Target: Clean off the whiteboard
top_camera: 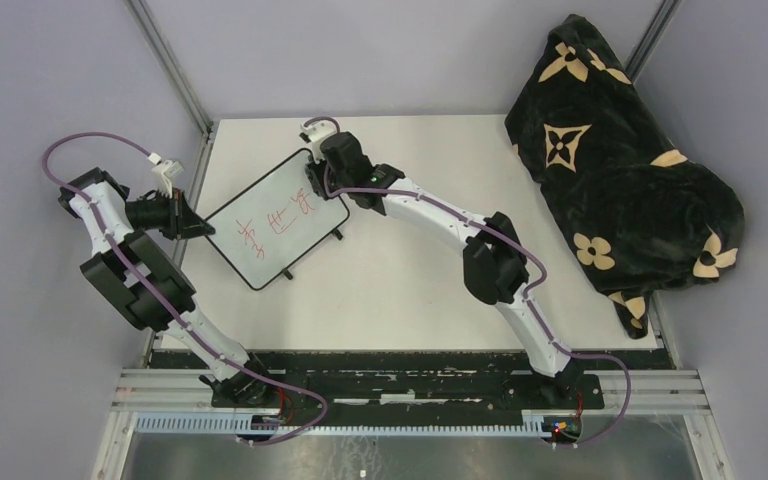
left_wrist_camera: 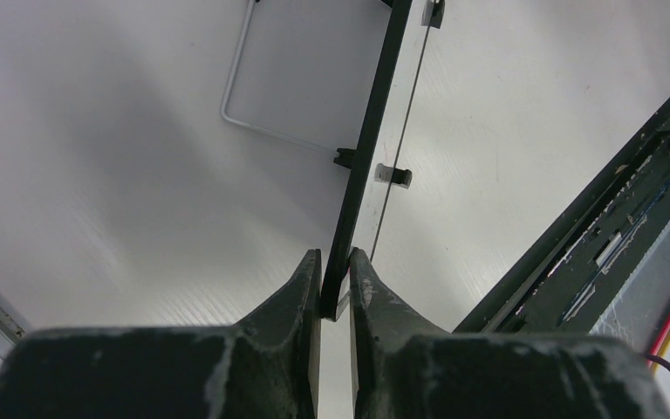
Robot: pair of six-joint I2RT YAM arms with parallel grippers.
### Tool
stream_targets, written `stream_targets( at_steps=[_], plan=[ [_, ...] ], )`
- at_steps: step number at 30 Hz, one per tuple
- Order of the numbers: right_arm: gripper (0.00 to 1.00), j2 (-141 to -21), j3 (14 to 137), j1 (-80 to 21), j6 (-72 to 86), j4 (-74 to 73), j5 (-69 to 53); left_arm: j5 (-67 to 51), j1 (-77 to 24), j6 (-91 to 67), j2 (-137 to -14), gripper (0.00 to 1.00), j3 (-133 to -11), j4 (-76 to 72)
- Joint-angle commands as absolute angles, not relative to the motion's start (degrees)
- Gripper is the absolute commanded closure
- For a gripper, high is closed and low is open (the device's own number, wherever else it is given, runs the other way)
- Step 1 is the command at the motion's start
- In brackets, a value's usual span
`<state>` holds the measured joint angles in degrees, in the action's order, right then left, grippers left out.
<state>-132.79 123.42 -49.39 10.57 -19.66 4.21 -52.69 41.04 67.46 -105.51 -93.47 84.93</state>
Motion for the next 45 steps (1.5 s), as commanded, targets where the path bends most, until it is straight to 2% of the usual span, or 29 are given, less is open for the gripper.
stream_targets(
  at_steps=[1, 15, 33, 45],
  plan=[
    [0.99, -138.0, 130.3, -49.4, 8.6, -14.5, 6.7, -49.6, 40.9, 71.4, -105.5, 0.97, -92.7, 83.7],
    [0.99, -140.3, 132.3, -50.4, 10.5, -13.0, 3.4, -49.0, 40.7, 70.3, -103.2, 0.97, -91.6, 83.7],
    [0.99, -142.2, 136.6, -57.5, 12.9, -12.7, -0.4, -48.5, 40.1, 69.5, -102.0, 0.97, -91.0, 83.7],
    [0.99, -142.4, 134.0, -51.7, 10.8, -15.0, 2.7, -48.0, 40.1, 69.4, -101.6, 0.97, -90.8, 83.7]
  ],
)
